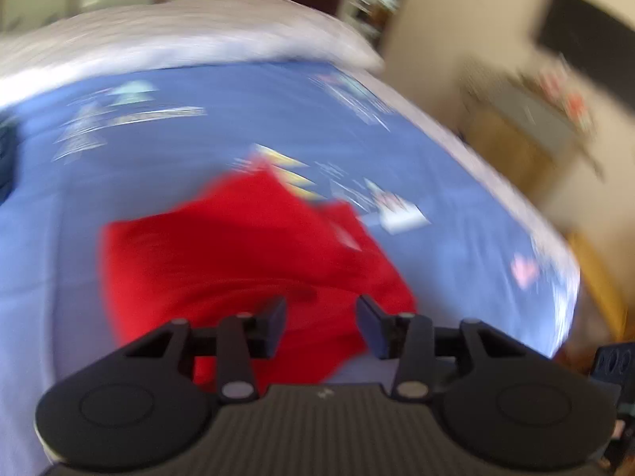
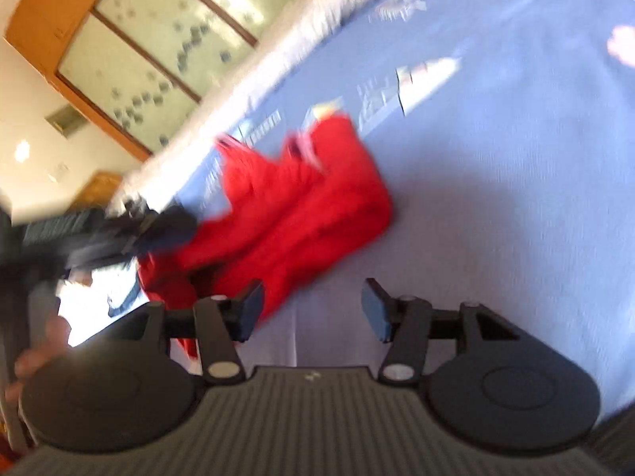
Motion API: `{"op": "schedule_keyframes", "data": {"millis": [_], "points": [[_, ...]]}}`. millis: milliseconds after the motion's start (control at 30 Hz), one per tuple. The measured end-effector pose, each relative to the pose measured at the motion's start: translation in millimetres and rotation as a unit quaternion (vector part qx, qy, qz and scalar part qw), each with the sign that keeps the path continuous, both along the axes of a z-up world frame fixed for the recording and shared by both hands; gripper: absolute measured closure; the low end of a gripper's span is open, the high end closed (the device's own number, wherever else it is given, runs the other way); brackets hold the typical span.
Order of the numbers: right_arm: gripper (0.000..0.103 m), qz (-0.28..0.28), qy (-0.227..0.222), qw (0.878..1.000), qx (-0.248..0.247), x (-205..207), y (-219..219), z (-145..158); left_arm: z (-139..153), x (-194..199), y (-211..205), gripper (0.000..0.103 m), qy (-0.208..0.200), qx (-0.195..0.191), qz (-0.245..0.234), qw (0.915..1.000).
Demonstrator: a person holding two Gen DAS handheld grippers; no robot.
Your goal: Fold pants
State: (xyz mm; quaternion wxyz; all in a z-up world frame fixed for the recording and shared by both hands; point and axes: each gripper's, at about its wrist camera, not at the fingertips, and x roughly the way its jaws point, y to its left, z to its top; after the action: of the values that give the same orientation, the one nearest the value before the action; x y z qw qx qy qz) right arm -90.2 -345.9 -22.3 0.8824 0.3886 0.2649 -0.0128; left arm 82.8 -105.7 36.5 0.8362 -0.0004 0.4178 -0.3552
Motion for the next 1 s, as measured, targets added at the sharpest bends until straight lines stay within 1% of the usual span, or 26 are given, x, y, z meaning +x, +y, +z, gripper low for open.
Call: {"op": "schedule_keyframes", "data": {"millis": [67, 100, 167, 200, 233, 300, 333, 400, 433, 467, 500, 533, 567, 600, 633, 667, 700, 733, 767, 800, 833, 867, 900, 933, 967, 1000], "points": [[0.046, -0.002, -0.027, 1.000, 0.002, 7, -7, 10, 4, 9, 36, 0.060, 0.019, -0.017, 0.053, 0.9983], [0.046, -0.001, -0.036, 0.999, 0.006, 13, -10, 14, 4, 16, 49, 0.060, 0.023, -0.013, 0.083, 0.9962], [0.046, -0.006, -0.043, 0.999, 0.007, 29, -12, 22, 0, 22, 71, 0.060, 0.031, -0.007, 0.121, 0.9922], [0.045, -0.011, -0.049, 0.999, -0.004, 39, -11, 27, -3, 24, 81, 0.060, 0.043, -0.012, 0.132, 0.9903], [0.045, -0.012, -0.057, 0.998, -0.027, 48, -11, 33, -8, 26, 88, 0.060, 0.059, -0.020, 0.139, 0.9883], [0.043, -0.001, -0.063, 0.994, -0.092, 72, -4, 44, -19, 29, 95, 0.060, 0.087, -0.027, 0.151, 0.9843], [0.043, 0.012, -0.057, 0.991, -0.116, 85, -4, 45, -24, 31, 97, 0.060, 0.097, -0.025, 0.154, 0.9829], [0.043, 0.047, -0.035, 0.988, -0.146, 116, -7, 48, -31, 34, 98, 0.060, 0.110, -0.020, 0.157, 0.9813], [0.043, 0.068, -0.012, 0.985, -0.157, 133, -7, 46, -34, 34, 97, 0.060, 0.116, -0.020, 0.156, 0.9808], [0.046, 0.088, 0.017, 0.983, -0.162, 144, -7, 39, -38, 34, 97, 0.060, 0.122, -0.022, 0.154, 0.9802], [0.066, 0.112, 0.044, 0.980, -0.157, 158, -7, 34, -40, 35, 97, 0.059, 0.127, -0.023, 0.151, 0.9800], [0.079, 0.141, 0.065, 0.977, -0.146, 159, -7, 27, -41, 34, 96, 0.058, 0.127, -0.023, 0.148, 0.9805], [0.093, 0.148, 0.080, 0.973, -0.158, 159, -3, 25, -42, 33, 95, 0.057, 0.126, -0.023, 0.144, 0.9812], [0.093, 0.149, 0.078, 0.969, -0.181, 155, -1, 30, -42, 31, 95, 0.057, 0.123, -0.023, 0.141, 0.9820], [0.095, 0.144, 0.055, 0.970, -0.190, 147, -2, 40, -42, 30, 96, 0.056, 0.122, -0.023, 0.138, 0.9826], [0.096, 0.132, 0.024, 0.973, -0.187, 132, -6, 52, -42, 29, 97, 0.055, 0.124, -0.025, 0.136, 0.9826], [0.101, 0.117, -0.008, 0.977, -0.179, 115, -11, 63, -43, 29, 97, 0.055, 0.127, -0.027, 0.135, 0.9823], [0.101, 0.099, -0.035, 0.979, -0.175, 98, -17, 71, -44, 29, 98, 0.055, 0.132, -0.030, 0.133, 0.9819], [0.101, 0.081, -0.049, 0.980, -0.173, 82, -22, 74, -45, 29, 98, 0.055, 0.136, -0.036, 0.131, 0.9813], [0.100, 0.070, -0.055, 0.981, -0.170, 67, -26, 71, -45, 29, 97, 0.055, 0.140, -0.041, 0.130, 0.9807], [0.099, 0.066, -0.047, 0.984, -0.160, 58, -30, 63, -45, 31, 96, 0.054, 0.141, -0.044, 0.131, 0.9803], [0.096, 0.067, -0.026, 0.987, -0.145, 55, -35, 53, -45, 32, 95, 0.054, 0.138, -0.045, 0.134, 0.9803], [0.096, 0.069, -0.005, 0.989, -0.131, 58, -38, 45, -43, 33, 94, 0.054, 0.133, -0.046, 0.139, 0.9803], [0.096, 0.072, 0.006, 0.990, -0.120, 62, -40, 41, -40, 34, 94, 0.054, 0.128, -0.049, 0.146, 0.9796], [0.093, 0.075, 0.006, 0.991, -0.113, 68, -39, 41, -38, 36, 95, 0.054, 0.128, -0.056, 0.153, 0.9783], [0.087, 0.084, 0.000, 0.990, -0.110, 77, -38, 44, -34, 39, 95, 0.054, 0.129, -0.066, 0.159, 0.9766]]}}
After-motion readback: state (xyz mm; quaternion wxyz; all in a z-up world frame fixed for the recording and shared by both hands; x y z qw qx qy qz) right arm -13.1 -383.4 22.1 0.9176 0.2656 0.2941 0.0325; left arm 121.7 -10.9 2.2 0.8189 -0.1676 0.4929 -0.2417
